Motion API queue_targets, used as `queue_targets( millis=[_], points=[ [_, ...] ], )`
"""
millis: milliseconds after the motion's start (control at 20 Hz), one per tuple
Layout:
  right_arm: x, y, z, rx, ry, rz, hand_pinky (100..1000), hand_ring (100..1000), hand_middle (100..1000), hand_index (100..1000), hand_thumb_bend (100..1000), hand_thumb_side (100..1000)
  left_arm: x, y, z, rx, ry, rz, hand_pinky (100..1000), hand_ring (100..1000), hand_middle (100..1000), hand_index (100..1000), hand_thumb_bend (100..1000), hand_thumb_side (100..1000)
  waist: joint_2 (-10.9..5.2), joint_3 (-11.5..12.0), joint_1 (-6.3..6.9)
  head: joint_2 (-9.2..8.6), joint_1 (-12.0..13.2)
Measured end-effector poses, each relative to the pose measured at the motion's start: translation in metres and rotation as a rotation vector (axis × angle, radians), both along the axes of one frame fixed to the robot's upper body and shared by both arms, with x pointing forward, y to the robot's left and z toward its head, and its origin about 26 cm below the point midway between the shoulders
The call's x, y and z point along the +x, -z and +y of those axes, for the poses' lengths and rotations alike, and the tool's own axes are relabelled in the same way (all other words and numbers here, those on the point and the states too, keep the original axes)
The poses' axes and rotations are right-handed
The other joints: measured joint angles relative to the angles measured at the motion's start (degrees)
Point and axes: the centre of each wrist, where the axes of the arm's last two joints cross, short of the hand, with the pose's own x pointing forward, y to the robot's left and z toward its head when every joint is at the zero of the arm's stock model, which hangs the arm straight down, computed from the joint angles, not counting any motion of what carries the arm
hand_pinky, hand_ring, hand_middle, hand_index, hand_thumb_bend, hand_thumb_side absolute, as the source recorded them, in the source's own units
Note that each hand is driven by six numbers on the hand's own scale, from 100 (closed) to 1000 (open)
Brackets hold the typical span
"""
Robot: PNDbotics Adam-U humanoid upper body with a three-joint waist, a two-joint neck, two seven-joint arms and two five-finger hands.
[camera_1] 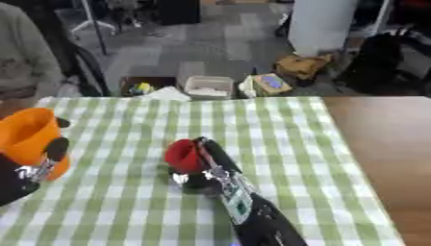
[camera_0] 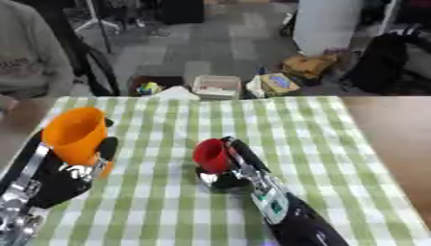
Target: Pour the contents of one cup into another cup.
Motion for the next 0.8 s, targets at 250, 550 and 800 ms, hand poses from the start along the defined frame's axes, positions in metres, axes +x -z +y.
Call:
queue_targets(
  millis=[250,550,800],
  points=[
    [0.004,-0.010,-0.007,0.000,0.010,-0.025,789,479,106,544,100,100,-0.003,0.003,-0.001,0.001,0.010,0.014,464,415,418,688,100,515,-0.08,-0.19,-0.03,-0.02,-0.01],
    [0.018,-0.045,-0.026,-0.024,0.053,-0.102,793,482,107,547,100,100,-0.008,0.006,-0.004,0.016,0.040,0.027,464,415,420,688,100,515,-0.49,-0.31,-0.64,-0.39,-0.11],
    [0.022,-0.056,-0.034,-0.031,0.074,-0.129,796,491,113,553,100,100,-0.011,0.005,-0.006,0.027,0.055,0.030,465,416,425,688,100,513,-0.63,-0.58,-0.98,-0.51,-0.12]
  ],
)
